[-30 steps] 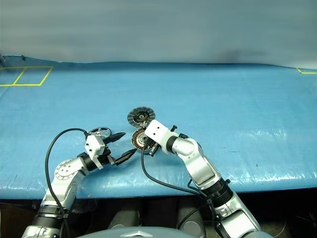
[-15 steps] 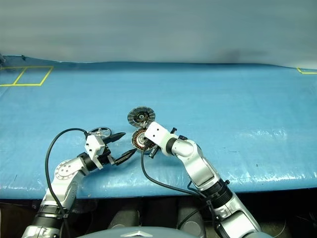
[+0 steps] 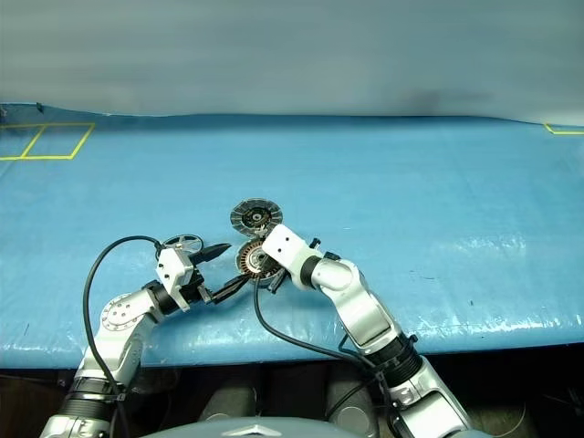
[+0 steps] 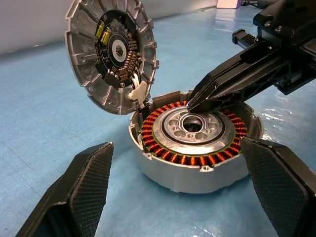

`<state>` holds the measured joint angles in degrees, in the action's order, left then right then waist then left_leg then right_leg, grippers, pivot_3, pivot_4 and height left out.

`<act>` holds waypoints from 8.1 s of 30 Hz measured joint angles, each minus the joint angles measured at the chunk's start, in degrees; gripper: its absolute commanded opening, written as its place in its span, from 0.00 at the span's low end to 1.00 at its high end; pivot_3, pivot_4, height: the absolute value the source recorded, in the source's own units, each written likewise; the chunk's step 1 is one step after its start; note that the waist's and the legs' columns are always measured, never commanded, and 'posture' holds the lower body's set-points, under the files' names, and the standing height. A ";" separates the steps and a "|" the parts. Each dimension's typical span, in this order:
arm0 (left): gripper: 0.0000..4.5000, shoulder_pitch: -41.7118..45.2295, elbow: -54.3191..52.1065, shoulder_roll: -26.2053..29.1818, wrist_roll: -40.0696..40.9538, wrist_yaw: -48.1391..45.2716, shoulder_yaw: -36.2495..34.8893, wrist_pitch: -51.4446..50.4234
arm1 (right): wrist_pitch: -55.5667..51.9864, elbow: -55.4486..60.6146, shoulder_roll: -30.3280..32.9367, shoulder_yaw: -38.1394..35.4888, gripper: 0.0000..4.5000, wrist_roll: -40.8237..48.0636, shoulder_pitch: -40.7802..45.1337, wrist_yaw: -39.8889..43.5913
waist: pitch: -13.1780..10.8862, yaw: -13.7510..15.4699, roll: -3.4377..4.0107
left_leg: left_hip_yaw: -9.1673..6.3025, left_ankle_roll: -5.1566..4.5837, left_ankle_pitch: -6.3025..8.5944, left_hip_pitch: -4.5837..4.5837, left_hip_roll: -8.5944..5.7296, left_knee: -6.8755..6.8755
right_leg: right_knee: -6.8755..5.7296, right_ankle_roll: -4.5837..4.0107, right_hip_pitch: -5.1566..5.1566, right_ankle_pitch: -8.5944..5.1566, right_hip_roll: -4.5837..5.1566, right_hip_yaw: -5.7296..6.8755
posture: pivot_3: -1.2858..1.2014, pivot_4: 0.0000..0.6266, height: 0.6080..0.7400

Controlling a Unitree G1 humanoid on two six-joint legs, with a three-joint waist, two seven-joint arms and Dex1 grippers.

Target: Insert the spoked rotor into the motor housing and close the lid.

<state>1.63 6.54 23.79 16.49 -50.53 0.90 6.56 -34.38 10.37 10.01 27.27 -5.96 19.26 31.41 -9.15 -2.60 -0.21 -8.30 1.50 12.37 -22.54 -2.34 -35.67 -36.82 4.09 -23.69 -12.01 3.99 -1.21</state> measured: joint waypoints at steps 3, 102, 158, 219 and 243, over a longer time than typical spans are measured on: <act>0.99 0.27 0.00 0.00 0.00 0.00 0.00 0.00 | -0.48 1.35 -0.68 1.61 0.01 0.11 -0.07 -0.04 | 0.00 0.15 0.00 | -0.01 0.00 0.00 -0.01 -0.01 -0.02 | 0.00 0.01 0.02 0.00 0.00 0.00 | 0.52 0.24 1.00; 0.99 -0.95 -0.65 1.20 0.19 -2.08 0.36 -2.38 | 0.00 0.06 1.12 3.09 0.01 -1.62 0.77 -1.76 | 0.00 0.36 0.01 | -0.01 0.01 0.00 0.02 -0.01 -0.06 | -0.02 -0.04 0.05 -0.02 0.00 0.00 | 0.52 0.24 1.00; 0.70 -1.97 -2.45 1.55 1.42 -2.02 0.26 -4.63 | -1.13 1.53 1.37 2.26 0.00 -1.51 -0.36 -2.06 | 0.00 0.42 0.00 | 0.00 0.01 0.00 0.02 -0.01 -0.04 | -0.01 -0.06 0.04 -0.04 0.00 -0.01 | 0.52 0.24 1.00; 0.99 -0.90 -2.55 2.70 3.67 -3.43 -0.41 -8.25 | -4.91 5.98 -0.66 2.20 0.00 3.03 0.47 -1.12 | -0.01 0.41 0.01 | -0.01 0.01 0.00 -0.01 -0.02 -0.03 | 0.00 -0.07 0.00 -0.05 0.02 0.00 | 0.52 0.24 1.00; 0.99 -2.63 -6.69 5.58 9.25 -7.51 -2.50 -12.35 | -2.40 1.70 0.50 2.07 0.00 1.86 0.77 -1.91 | -0.02 0.34 0.01 | 0.00 0.01 0.00 -0.01 0.00 -0.01 | 0.00 -0.15 -0.01 -0.09 0.01 -0.01 | 0.52 0.24 1.00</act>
<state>-1.00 -0.14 29.37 25.74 -58.03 -1.60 -5.79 -36.78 12.07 10.51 29.34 -4.10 20.03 29.50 -9.18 -2.26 -0.21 -8.29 1.51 12.37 -22.55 -2.34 -35.68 -36.82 3.95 -23.70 -12.11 4.00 -1.22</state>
